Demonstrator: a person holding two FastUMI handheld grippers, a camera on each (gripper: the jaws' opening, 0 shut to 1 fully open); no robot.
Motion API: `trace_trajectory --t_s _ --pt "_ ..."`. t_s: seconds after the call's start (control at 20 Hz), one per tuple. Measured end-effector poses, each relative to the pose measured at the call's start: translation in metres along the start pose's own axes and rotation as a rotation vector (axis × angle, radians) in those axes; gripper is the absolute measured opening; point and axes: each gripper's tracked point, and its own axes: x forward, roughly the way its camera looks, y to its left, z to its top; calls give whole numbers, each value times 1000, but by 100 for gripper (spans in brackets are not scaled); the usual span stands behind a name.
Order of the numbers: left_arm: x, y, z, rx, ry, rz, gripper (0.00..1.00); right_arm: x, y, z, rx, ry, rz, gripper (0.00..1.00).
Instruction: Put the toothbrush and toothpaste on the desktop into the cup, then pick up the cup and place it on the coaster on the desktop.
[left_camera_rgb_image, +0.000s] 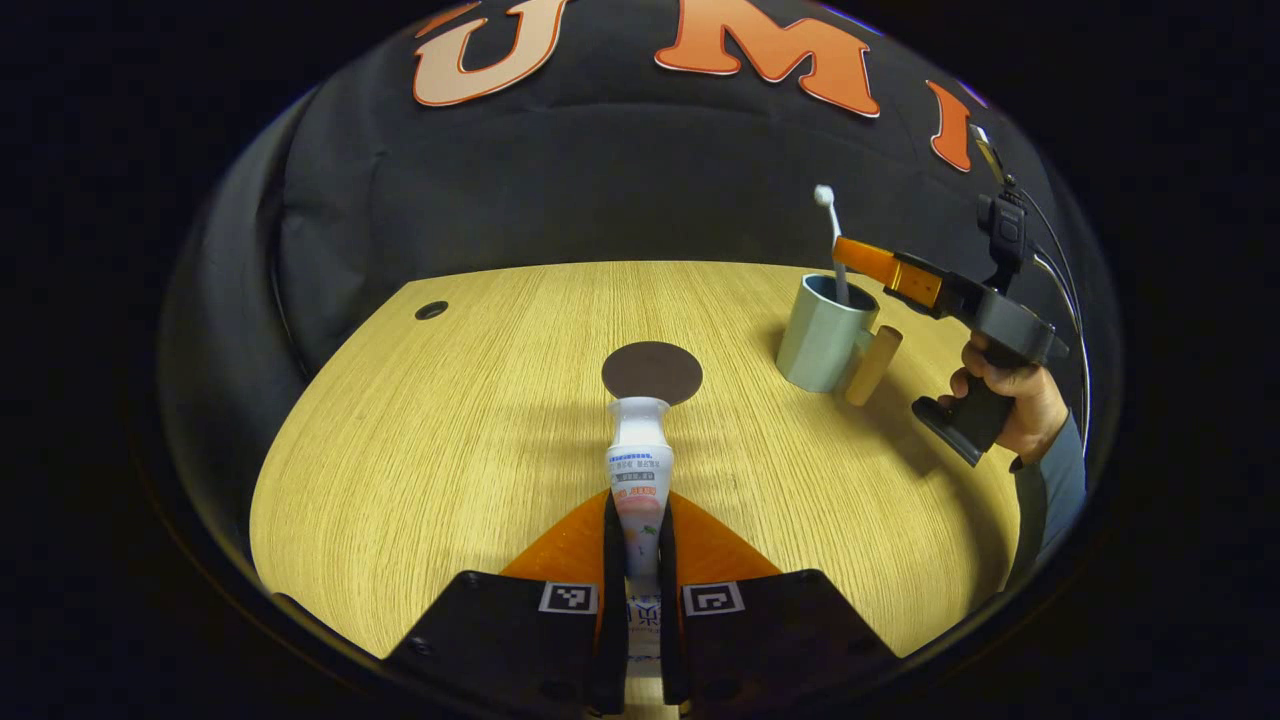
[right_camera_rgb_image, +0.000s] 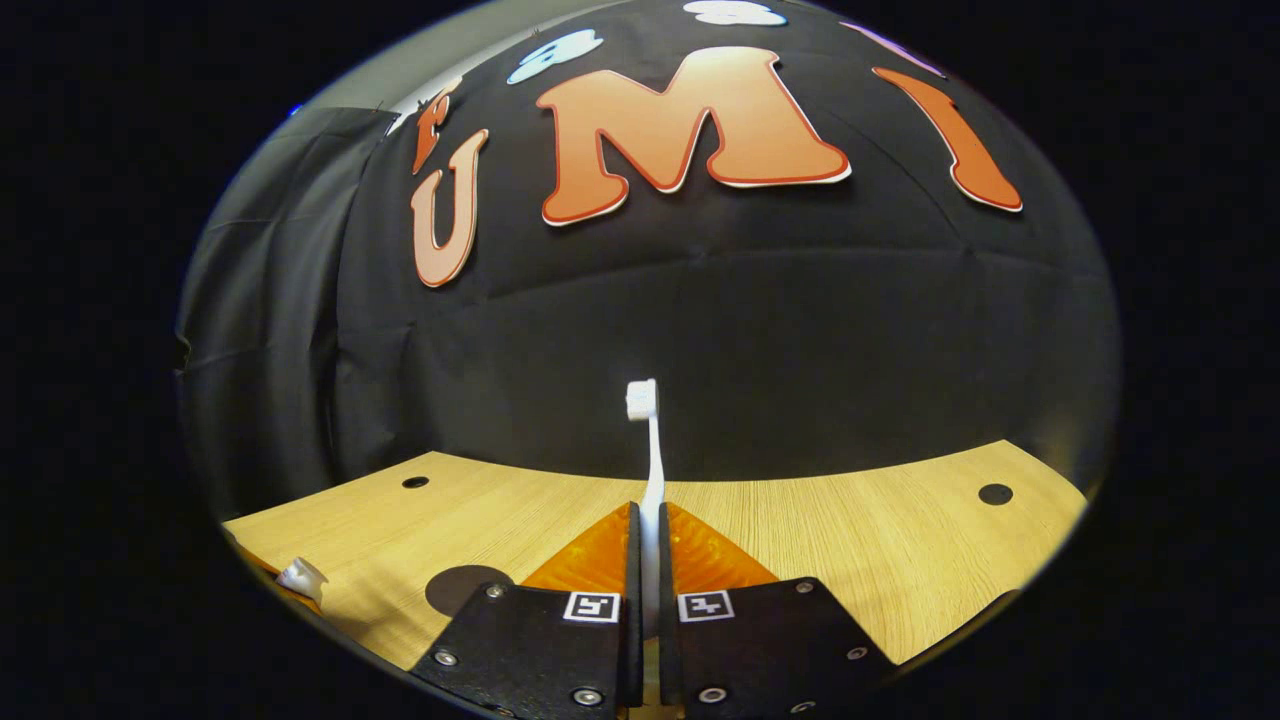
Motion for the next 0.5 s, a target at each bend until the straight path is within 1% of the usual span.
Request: trace_trajectory --t_s 0.15,0.3,0.4,0.5 --pt "0 0 3 -2 -7 9 17 -3 2 -1 -25 13 -3 7" --pt "6 -3 12 -4 -30 9 17 -11 7 0 -16 26 14 7" --pt "9 -6 22 0 -51 1 17 -17 8 -2 -36 45 22 9" --pt "13 -13 37 11 -78 -16 17 -28 3 -4 -43 71 15 20"
